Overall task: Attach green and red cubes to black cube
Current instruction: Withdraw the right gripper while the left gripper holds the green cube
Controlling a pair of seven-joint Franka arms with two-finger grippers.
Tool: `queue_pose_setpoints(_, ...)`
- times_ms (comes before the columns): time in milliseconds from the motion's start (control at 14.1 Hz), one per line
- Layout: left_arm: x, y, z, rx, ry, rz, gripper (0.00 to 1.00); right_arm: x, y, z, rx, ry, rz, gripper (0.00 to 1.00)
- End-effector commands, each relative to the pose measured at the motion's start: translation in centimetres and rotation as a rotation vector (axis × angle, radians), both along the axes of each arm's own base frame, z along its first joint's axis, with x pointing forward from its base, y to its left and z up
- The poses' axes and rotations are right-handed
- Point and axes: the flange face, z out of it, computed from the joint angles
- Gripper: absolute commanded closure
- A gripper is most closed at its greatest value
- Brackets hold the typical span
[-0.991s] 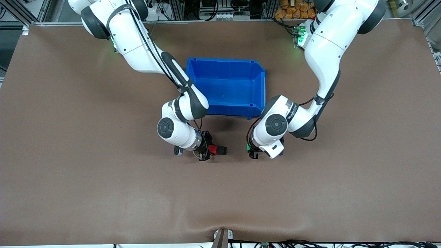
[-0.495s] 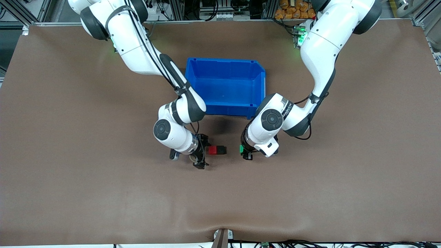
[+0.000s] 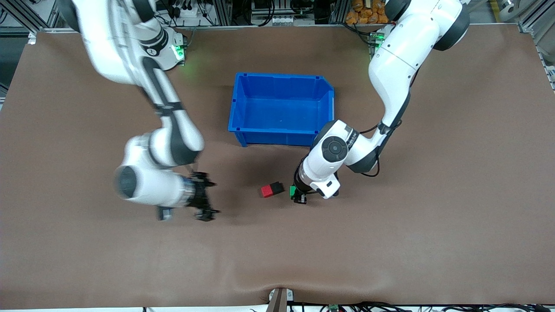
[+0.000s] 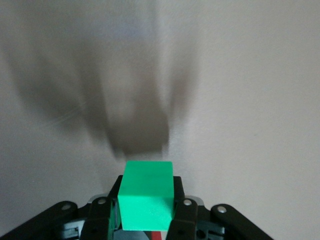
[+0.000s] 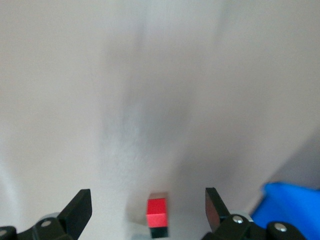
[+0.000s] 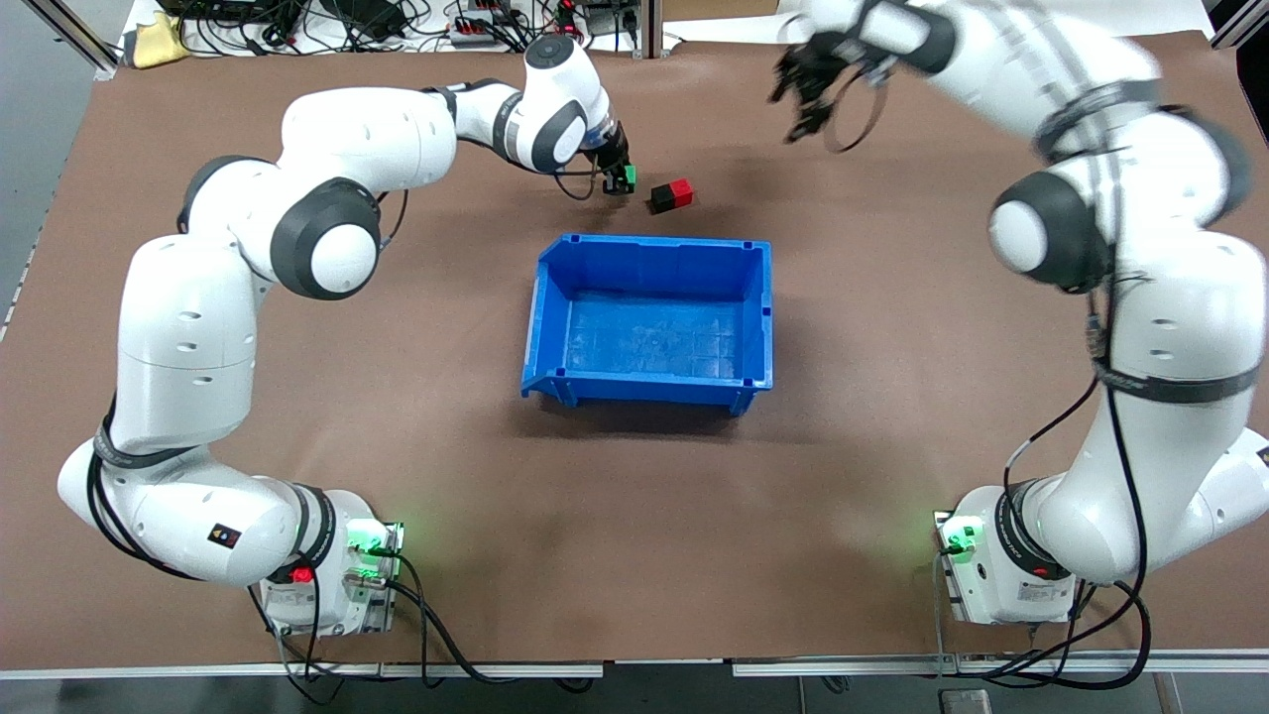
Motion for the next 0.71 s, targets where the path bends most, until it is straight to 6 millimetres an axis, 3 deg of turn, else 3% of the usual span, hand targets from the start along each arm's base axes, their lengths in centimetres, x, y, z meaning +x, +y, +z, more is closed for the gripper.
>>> queue_pose_setpoints(0,0.0,-0.8,0.3,-0.036,0.026,0.016,1.0,-1.2,-7.3,6.8,-0.013,-0.038,0.154,0.0)
queue_pose_setpoints(142,-0.4,-0.5,0.0,-0.036,0.091,0.057,1.0,-2.4,-10.9,13.3,-0.075,-0.164,0.389,0.0)
queue_pose_setpoints(425,-0.8,-0.5,-1.0,-0.045,0.165,0.224,1.0,-6.7,-18.8,19.1,-0.036,-0.129,0.688,0.0)
queue_pose_setpoints(637,-1.2,-0.5,-1.5,-0.038,0.193,0.301,1.0,-10.4,-21.0,24.6,-0.113,-0.172,1.068,0.0)
